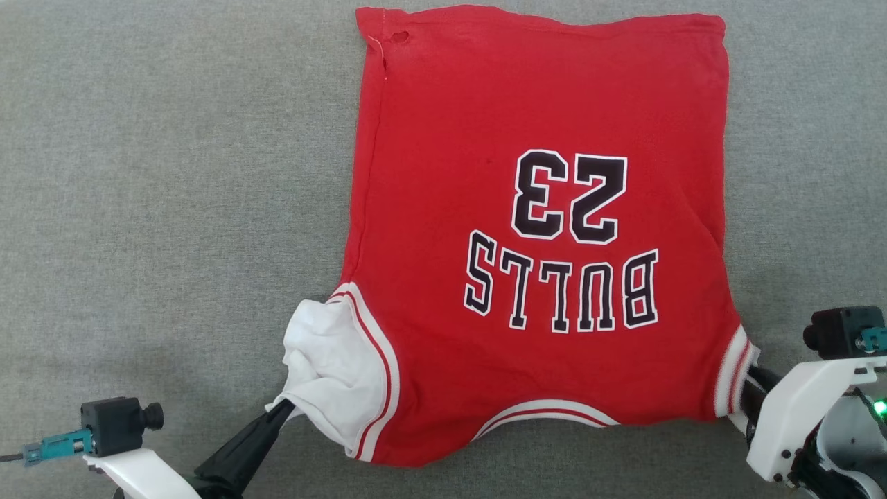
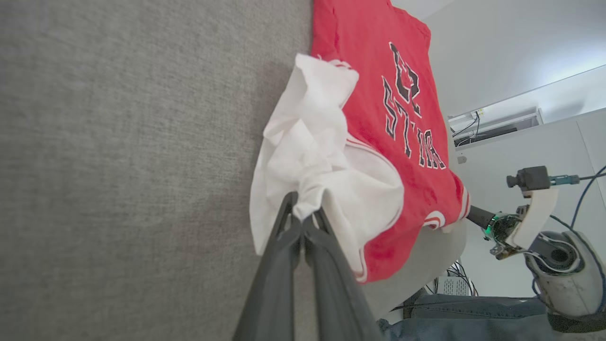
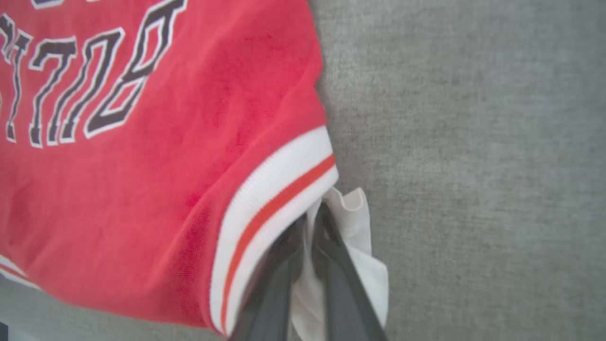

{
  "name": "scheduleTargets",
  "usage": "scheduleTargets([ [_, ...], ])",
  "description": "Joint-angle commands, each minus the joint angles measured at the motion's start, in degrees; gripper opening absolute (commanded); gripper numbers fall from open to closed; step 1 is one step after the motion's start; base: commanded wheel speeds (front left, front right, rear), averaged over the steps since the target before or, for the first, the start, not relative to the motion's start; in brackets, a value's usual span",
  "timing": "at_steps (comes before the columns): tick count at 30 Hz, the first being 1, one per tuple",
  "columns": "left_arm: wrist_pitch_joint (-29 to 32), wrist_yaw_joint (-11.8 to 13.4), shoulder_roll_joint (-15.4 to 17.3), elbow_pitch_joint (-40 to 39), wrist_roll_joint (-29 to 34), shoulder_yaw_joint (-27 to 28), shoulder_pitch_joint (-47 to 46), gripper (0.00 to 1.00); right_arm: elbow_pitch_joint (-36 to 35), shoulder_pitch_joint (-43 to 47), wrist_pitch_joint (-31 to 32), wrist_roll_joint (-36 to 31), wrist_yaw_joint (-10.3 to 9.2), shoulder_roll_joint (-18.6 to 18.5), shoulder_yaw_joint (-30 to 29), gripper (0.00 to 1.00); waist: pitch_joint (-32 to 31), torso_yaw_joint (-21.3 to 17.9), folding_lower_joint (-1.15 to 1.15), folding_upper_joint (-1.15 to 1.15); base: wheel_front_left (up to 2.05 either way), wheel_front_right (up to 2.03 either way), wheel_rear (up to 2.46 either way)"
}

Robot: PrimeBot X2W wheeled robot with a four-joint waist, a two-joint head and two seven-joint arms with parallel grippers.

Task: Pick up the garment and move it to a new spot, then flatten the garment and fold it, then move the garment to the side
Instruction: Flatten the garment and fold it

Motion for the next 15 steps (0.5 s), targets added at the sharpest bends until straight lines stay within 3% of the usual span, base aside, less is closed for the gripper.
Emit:
scheduleTargets([
  [1, -0.3, 0.1, 0.0, 0.2, 0.3, 0.0, -0.6, 0.0, 1.5, 0.1, 0.0, -0.7, -0.33, 0.0, 0.4, 1.0, 0.0, -0.1, 0.0, 0.0, 0.0, 0.0, 0.0],
  [9, -0.6, 0.1, -0.4, -0.3, 1.9, 0.7, -0.7, 0.0, -11.7, -4.3, 3.8, -0.7, -0.18, -3.4, -3.0, 1.0, 0.9, 0.2, 0.0, 0.0, 0.0, 0.0, 0.0],
  [12, -0.6, 0.1, -1.0, -1.2, 3.2, 1.8, -1.0, 0.0, -15.6, -10.4, 7.8, -1.4, -0.18, -5.8, -4.7, 1.0, 2.2, 0.6, 0.0, 0.0, 0.0, 0.0, 0.0],
  [15, -0.6, 0.1, -1.4, -2.8, 4.2, 2.7, -1.7, 0.0, -15.0, -19.4, 11.5, -3.0, -0.18, -7.7, -6.4, 1.0, 4.2, 1.6, 0.0, 0.0, 0.0, 0.0, 0.0],
])
